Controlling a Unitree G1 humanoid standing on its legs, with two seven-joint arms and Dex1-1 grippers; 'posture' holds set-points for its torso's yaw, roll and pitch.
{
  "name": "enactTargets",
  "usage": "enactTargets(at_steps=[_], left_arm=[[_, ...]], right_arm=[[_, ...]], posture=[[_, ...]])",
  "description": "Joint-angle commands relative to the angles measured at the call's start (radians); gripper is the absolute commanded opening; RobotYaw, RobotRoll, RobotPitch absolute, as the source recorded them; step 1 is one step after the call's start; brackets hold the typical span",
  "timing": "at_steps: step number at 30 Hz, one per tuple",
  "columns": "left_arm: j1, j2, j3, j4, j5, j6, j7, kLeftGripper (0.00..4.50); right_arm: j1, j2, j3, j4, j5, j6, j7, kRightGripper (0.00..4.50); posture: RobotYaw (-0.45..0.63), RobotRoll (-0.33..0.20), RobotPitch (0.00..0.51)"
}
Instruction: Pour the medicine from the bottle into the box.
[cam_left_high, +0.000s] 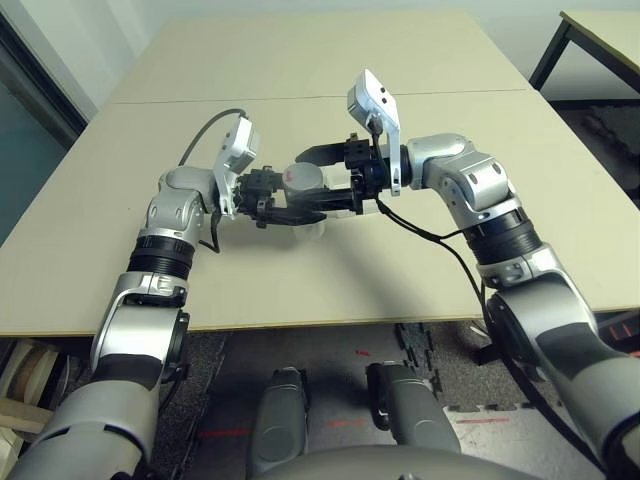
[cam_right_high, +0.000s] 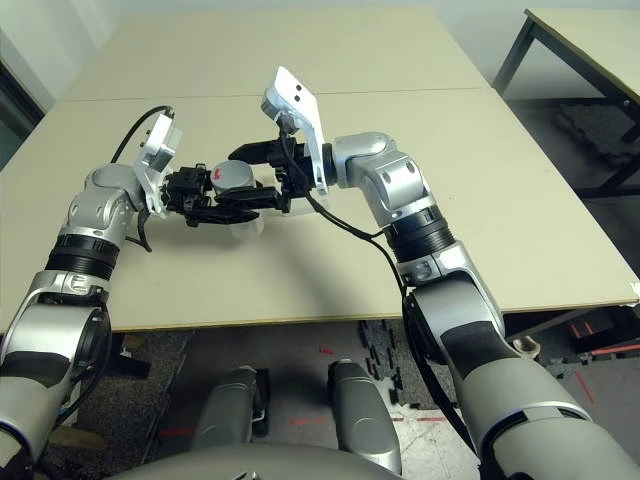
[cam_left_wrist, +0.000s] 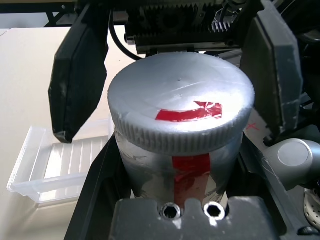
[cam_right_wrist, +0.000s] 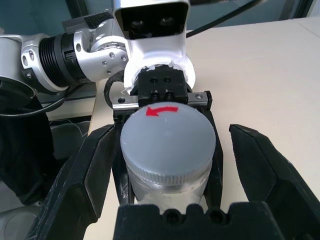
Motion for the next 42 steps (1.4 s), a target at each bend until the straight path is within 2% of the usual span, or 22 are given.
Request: enactTargets(at_steps=[1,5,21,28,30,34,42], left_arm=[[-0.014,0.005,0.001,-0.033,-0.017,0.009,-0.009,2.64],[-0.006,0.007,0.001,-0.053,-0.025,0.024,-0.012,2.64],[0.096,0.038,-0.068,-0.284,-0.133,0.139,-0.027,2.64],[0.109,0.041,-0.075,-0.299,-0.134,0.146,-0.027,2.64],[0.112,0.048,-0.076,-0.293,-0.130,0.139,-0.027,2.64],[0.113,0.055,-0.076,-0.280,-0.125,0.130,-0.026,2.64],[0.113,0.055,-0.075,-0.249,-0.110,0.102,-0.020,2.64]], right_arm=[[-0.019,0.004,0.000,0.006,0.012,-0.002,0.022,3.89],[-0.023,0.011,-0.010,0.014,0.035,-0.010,0.060,2.69],[-0.007,0.010,-0.027,-0.032,0.147,-0.013,0.284,2.69],[-0.001,0.009,-0.029,-0.025,0.132,-0.019,0.278,2.68],[-0.001,0.009,-0.030,-0.021,0.127,-0.023,0.272,3.41],[-0.005,0.008,-0.030,-0.018,0.128,-0.005,0.268,4.50],[-0.012,0.010,-0.023,-0.009,0.112,-0.009,0.246,4.50]], posture=[[-0.05,0.000,0.098],[-0.04,0.000,0.099],[-0.04,0.000,0.101],[-0.04,0.000,0.105],[-0.04,0.000,0.106],[-0.04,0.000,0.104],[-0.04,0.000,0.101]])
